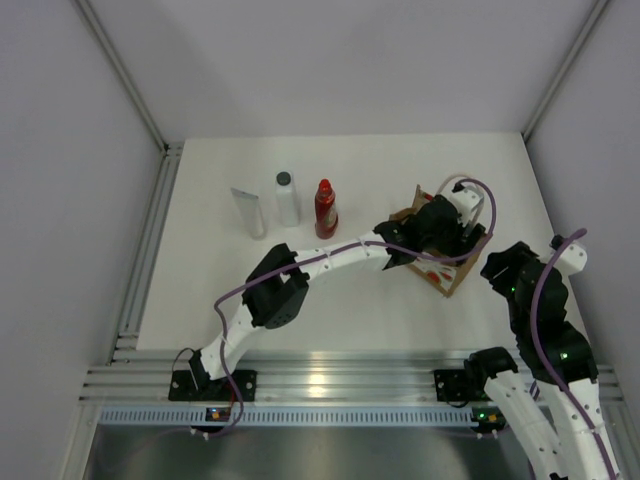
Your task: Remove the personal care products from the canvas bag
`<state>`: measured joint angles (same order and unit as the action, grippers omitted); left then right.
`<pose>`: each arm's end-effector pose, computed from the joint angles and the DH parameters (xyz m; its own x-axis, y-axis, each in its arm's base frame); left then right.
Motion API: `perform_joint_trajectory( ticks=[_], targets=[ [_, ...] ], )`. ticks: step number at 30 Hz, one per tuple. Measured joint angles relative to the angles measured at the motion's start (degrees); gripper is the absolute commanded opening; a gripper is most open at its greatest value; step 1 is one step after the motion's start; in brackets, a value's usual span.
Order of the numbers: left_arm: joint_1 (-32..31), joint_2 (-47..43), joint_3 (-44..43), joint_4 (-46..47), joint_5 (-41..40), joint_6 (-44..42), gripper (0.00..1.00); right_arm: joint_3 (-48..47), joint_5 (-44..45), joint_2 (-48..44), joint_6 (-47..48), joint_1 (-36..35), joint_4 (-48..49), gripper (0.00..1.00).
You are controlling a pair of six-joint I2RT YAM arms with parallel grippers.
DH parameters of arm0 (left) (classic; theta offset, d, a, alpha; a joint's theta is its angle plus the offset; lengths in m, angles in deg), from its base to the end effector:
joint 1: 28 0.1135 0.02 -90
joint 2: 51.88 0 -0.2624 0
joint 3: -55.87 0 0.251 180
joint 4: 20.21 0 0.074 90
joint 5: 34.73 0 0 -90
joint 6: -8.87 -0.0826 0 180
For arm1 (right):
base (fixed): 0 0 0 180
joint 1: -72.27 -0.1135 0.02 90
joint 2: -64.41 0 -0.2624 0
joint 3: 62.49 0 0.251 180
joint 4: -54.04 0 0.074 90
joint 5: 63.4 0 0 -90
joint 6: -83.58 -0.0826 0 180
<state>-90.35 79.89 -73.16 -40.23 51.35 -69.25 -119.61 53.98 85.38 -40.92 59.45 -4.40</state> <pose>0.2787 -0.5198 0.2367 -0.3516 0.2285 -0.9078 0.7992 0.5783 -0.1640 0.1196 -0.0117 0.2996 -0.1814 0.4745 -0.8613 0.3890 0.8390 0.3803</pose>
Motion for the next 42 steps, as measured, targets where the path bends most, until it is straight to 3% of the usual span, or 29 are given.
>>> perform_joint_trajectory(
  ticks=[17, 42],
  targets=[
    [0.0, -3.0, 0.0, -0.9, 0.2, 0.6, 0.93, 0.0, 0.0, 0.0, 0.0, 0.0, 0.0, 0.56],
    [-1.5, -3.6, 0.0, -1.1, -4.6, -2.4, 0.88, 0.0, -0.3, 0.0, 1.4, 0.0, 0.0, 0.56]
  ],
)
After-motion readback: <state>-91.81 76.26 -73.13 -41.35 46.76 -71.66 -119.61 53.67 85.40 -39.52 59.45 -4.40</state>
